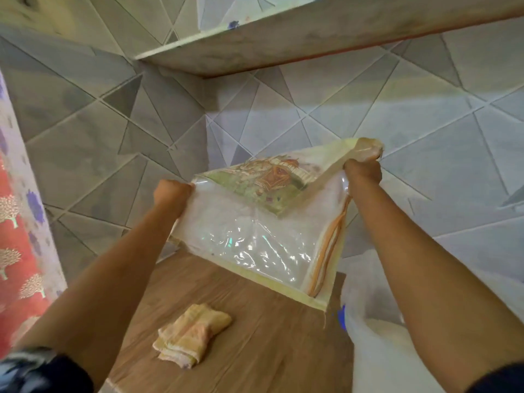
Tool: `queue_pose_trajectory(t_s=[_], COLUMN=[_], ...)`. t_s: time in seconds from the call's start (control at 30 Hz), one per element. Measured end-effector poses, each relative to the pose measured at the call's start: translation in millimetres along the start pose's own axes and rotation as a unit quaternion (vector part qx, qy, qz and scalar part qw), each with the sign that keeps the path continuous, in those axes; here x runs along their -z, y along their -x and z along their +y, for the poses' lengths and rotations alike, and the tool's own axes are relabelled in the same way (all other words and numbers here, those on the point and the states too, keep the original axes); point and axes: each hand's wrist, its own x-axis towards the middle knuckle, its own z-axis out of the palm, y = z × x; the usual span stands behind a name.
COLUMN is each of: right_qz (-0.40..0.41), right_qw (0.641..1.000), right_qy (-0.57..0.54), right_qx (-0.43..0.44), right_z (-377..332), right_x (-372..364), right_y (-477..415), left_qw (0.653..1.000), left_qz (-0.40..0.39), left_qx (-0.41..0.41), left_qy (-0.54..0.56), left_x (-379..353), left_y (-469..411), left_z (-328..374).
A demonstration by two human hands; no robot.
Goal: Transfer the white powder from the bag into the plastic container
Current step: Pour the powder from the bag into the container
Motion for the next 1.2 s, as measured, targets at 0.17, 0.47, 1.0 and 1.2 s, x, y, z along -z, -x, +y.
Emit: queue_pose_trajectory(t_s=[0.17, 0.47, 1.0, 1.2], right_qz=[0.007, -0.015, -0.048, -0.059], right_qw=[0.993, 0.950, 0.946, 0.935], right_qy=[0.101, 0.255, 0.234, 0.258], right_qx=[-0.055, -0.179, -0.218, -0.237], right_z=[63.0, 188.5, 307.8, 326.0], right_x=[-63.7, -125.4, -159.2, -156.1], right_y=[8.6, 6.4, -1.0, -0.1], left_qw=[0.983, 0.907, 0.869, 0.884], left_qz=[-0.099, -0.378, -0.423, -0.391], left_qx=[-0.033, -0.074, 0.028, 0.081], left_qy=[-0.149, -0.172, -0.256, -0.243], left_x=[-23.3, -85.8, -139.6, -144.1], left_y=[-37.0, -84.3, -81.4, -74.1], left_z=[-79.4, -182.8, -262.9, -278.5])
